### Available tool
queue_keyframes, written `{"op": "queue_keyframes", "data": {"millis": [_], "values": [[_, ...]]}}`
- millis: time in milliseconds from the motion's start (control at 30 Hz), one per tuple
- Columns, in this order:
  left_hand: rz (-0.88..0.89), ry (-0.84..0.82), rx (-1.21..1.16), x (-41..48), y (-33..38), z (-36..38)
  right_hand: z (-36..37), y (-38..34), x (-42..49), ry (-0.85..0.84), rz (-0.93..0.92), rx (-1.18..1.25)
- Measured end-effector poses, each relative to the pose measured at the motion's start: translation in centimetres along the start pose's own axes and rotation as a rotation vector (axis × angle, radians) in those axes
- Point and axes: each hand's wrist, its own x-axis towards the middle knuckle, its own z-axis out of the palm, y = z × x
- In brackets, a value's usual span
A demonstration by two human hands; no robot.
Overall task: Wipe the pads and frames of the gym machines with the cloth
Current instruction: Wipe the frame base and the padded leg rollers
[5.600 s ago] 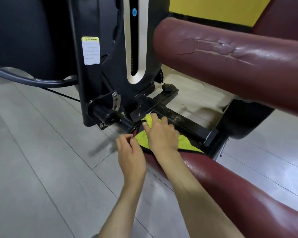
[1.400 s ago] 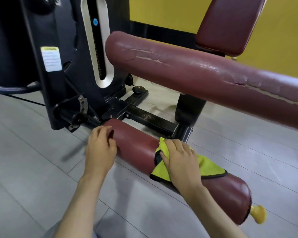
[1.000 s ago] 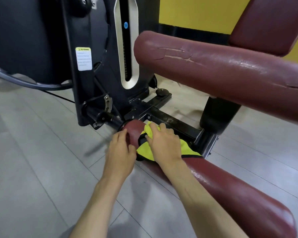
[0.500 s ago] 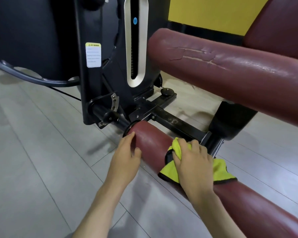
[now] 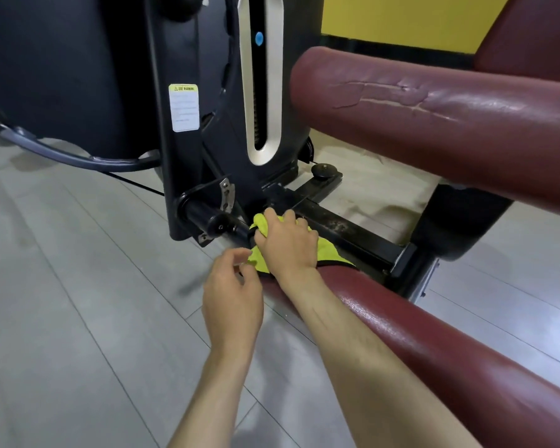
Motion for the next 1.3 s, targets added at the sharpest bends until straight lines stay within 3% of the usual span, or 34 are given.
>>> {"op": "queue_keyframes", "data": {"millis": [233,367,567,700,833,933,1033,1233,1300], "values": [[0.087,-0.024,0.001,-0.1,0.4,1.5,-2.8,3.8,-3.6,-0.011,-0.016,-0.087],[0.173,-0.076,0.043,0.2,-0.1,1.9,-5.0,9.4,-7.8,-0.056,0.107,-0.079],[0.155,-0.11,0.074,1.0,-1.0,2.1,-8.9,14.1,-12.2,-0.173,0.259,-0.027],[0.158,-0.108,0.062,0.9,-0.7,2.0,-9.0,16.9,-9.9,-0.346,0.409,0.08],[0.182,-0.119,0.025,0.4,-0.3,1.7,-7.4,19.7,-6.9,-0.6,0.57,0.334],[0.184,-0.118,-0.023,0.2,-0.1,1.5,-7.2,19.9,-6.9,-0.65,0.615,0.377],[0.207,-0.089,-0.027,-0.2,0.6,1.9,-7.5,18.7,-8.2,-0.486,0.517,0.318],[0.302,-0.053,-0.029,-1.5,2.2,3.2,-6.3,13.5,-14.4,0.095,0.349,-0.074],[0.328,-0.041,-0.028,-1.9,2.6,3.6,-5.4,12.5,-15.9,0.219,0.313,-0.117]]}}
